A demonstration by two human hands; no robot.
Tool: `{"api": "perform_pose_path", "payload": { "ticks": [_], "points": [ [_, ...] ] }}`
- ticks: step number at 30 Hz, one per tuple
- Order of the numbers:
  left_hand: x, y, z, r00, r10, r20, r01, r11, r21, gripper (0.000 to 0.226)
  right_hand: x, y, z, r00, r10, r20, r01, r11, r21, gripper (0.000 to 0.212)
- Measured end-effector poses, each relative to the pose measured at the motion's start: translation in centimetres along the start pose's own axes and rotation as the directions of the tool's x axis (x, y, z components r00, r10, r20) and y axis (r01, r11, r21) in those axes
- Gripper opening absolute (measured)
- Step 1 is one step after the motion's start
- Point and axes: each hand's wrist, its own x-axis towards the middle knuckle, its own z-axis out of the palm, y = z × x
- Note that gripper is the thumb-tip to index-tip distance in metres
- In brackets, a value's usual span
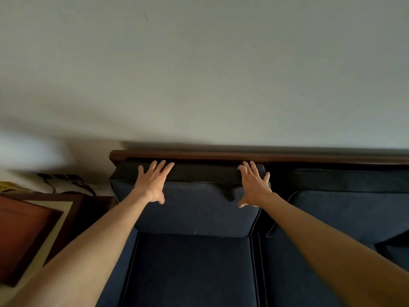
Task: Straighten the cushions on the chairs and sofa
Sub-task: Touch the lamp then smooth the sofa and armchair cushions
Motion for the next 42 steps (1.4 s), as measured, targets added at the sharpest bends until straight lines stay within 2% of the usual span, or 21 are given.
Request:
{"api": "perform_pose_path", "payload": {
  "ticks": [3, 7, 11, 15, 23, 31, 37, 42],
  "points": [
    [0.5, -0.2, 0.9, 0.998, -0.007, -0.058, 0.008, 1.000, 0.018, 0.135, 0.0, -0.3, 0.1, 0.999, 0.006, -0.046, -0.007, 1.000, -0.027, 0.109],
    [-1.0, 0.3, 1.5, 0.986, 0.029, -0.166, -0.017, 0.997, 0.071, 0.111, -1.4, 0.0, 0.4, 0.994, -0.017, -0.104, -0.004, 0.981, -0.194, 0.119],
    [-1.9, 0.1, 0.9, 0.962, 0.068, -0.263, -0.043, 0.994, 0.097, 0.098, -2.6, 0.9, 0.0, 0.992, -0.040, -0.123, 0.009, 0.970, -0.242, 0.116],
    [-0.9, 0.5, 0.5, 0.978, 0.072, -0.195, -0.054, 0.994, 0.096, 0.107, -2.3, 1.2, 0.0, 0.996, -0.013, -0.084, -0.008, 0.970, -0.243, 0.116],
    [-0.4, -0.3, 1.4, 0.989, 0.022, -0.143, -0.010, 0.996, 0.087, 0.120, -1.2, 0.5, 0.8, 0.992, -0.044, -0.119, 0.015, 0.971, -0.238, 0.124],
    [0.2, -0.4, 1.4, 0.997, -0.008, -0.074, 0.006, 1.000, -0.030, 0.132, -0.6, 0.1, 0.6, 0.997, -0.017, -0.069, -0.001, 0.970, -0.244, 0.130],
    [-1.1, -0.5, 0.9, 0.997, -0.010, -0.082, 0.004, 0.997, -0.076, 0.116, -1.4, -1.1, -0.5, 0.999, -0.012, -0.031, 0.003, 0.962, -0.272, 0.125],
    [-3.8, 0.2, -1.3, 0.994, -0.008, -0.114, -0.013, 0.984, -0.178, 0.104, -3.3, -4.1, -2.8, 0.994, -0.092, -0.058, 0.078, 0.975, -0.206, 0.112]
  ]
}}
